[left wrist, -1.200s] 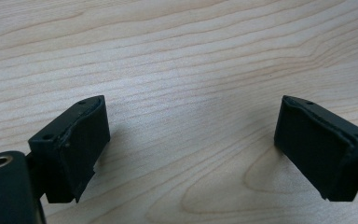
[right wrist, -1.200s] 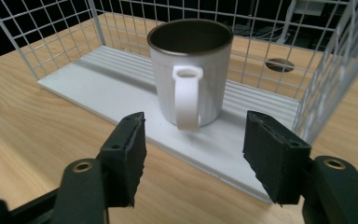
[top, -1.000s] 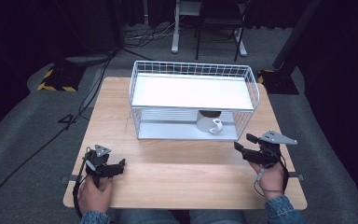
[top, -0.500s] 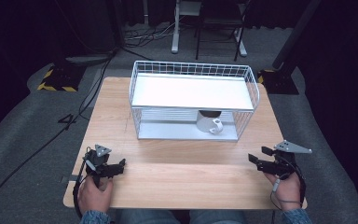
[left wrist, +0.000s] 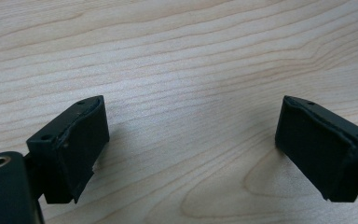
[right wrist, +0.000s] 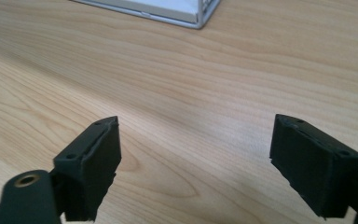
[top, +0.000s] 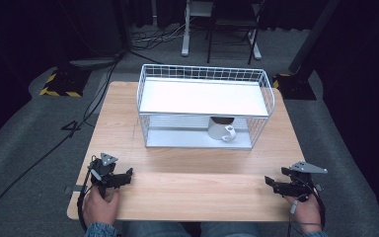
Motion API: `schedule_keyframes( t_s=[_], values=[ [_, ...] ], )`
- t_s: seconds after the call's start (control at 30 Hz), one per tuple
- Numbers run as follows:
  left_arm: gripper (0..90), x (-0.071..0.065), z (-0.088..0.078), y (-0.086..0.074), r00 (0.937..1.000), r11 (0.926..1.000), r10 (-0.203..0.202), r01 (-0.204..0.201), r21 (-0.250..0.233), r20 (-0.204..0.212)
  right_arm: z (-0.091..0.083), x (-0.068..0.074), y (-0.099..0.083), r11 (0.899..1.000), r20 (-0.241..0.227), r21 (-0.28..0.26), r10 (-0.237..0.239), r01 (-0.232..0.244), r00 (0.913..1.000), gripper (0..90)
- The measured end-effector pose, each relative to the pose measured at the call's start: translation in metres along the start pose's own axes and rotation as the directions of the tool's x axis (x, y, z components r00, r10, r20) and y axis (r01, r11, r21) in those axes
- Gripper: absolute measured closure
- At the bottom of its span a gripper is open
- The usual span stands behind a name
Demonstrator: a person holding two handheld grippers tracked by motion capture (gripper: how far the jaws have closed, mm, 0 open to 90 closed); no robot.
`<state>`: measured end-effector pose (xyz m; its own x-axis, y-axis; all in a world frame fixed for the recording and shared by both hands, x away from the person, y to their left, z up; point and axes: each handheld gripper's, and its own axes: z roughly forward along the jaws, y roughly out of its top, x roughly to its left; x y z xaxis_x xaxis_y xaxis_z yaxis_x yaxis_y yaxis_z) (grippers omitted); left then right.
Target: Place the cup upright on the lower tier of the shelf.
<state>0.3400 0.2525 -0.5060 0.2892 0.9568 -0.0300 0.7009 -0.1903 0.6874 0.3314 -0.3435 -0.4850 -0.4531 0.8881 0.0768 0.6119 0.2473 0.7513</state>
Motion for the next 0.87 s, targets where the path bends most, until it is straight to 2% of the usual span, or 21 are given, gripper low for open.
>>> schedule_keyframes(
  t_s=[0.03, 0.07, 0.13, 0.33, 0.37, 0.4, 0.43, 0.53, 0.87],
  values=[
    [10.0, 0.000, 0.000, 0.000, 1.0000, 1.0000, 0.000, 0.000, 0.000, 0.000, 0.001, 0.000, -0.002, 1.000, -0.002, 0.000, 0.009, -0.009, 1.0000, 15.7],
    [10.1, 0.000, 0.000, 0.000, 1.0000, 1.0000, 0.000, 0.000, 0.000, 0.000, 0.005, -0.001, -0.007, 0.999, -0.008, 0.029, 0.029, -0.029, 0.9996, 15.3],
    [10.0, 0.000, 0.000, 0.000, 1.0000, 1.0000, 0.000, 0.000, 0.000, 0.000, 0.006, -0.001, -0.008, 0.999, -0.003, 0.039, 0.026, -0.025, 0.9997, 15.0],
    [10.0, 0.000, 0.000, 0.000, 1.0000, 1.0000, 0.000, 0.000, 0.000, 0.000, 0.010, 0.002, -0.015, 0.999, 0.030, 0.042, -0.035, 0.033, 0.9989, 13.3],
    [10.0, 0.000, 0.000, 0.000, 1.0000, 1.0000, 0.000, 0.000, 0.000, 0.000, 0.011, 0.005, -0.016, 0.997, 0.040, 0.047, -0.069, 0.067, 0.9968, 9.7],
    [10.0, 0.000, 0.000, 0.000, 1.0000, 1.0000, 0.000, 0.000, 0.000, 0.000, 0.011, 0.005, -0.016, 0.997, 0.040, 0.047, -0.069, 0.067, 0.9968, 9.7],
    [10.1, 0.000, 0.000, 0.000, 1.0000, 1.0000, -0.001, 0.001, 0.000, 0.001, 0.012, 0.006, -0.017, 0.996, 0.044, 0.042, -0.080, 0.078, 0.9958, 5.8],
    [10.0, 0.000, 0.000, 0.000, 1.0000, 1.0000, 0.000, 0.000, 0.001, 0.001, 0.014, 0.007, -0.017, 0.996, 0.052, 0.060, -0.070, 0.067, 0.9962, 0.7],
    [10.1, 0.000, 0.000, 0.000, 1.0000, 1.0000, 0.000, 0.000, 0.001, 0.000, 0.014, 0.007, -0.018, 0.996, 0.055, 0.058, -0.068, 0.065, 0.9962, 0.7]
  ],
)
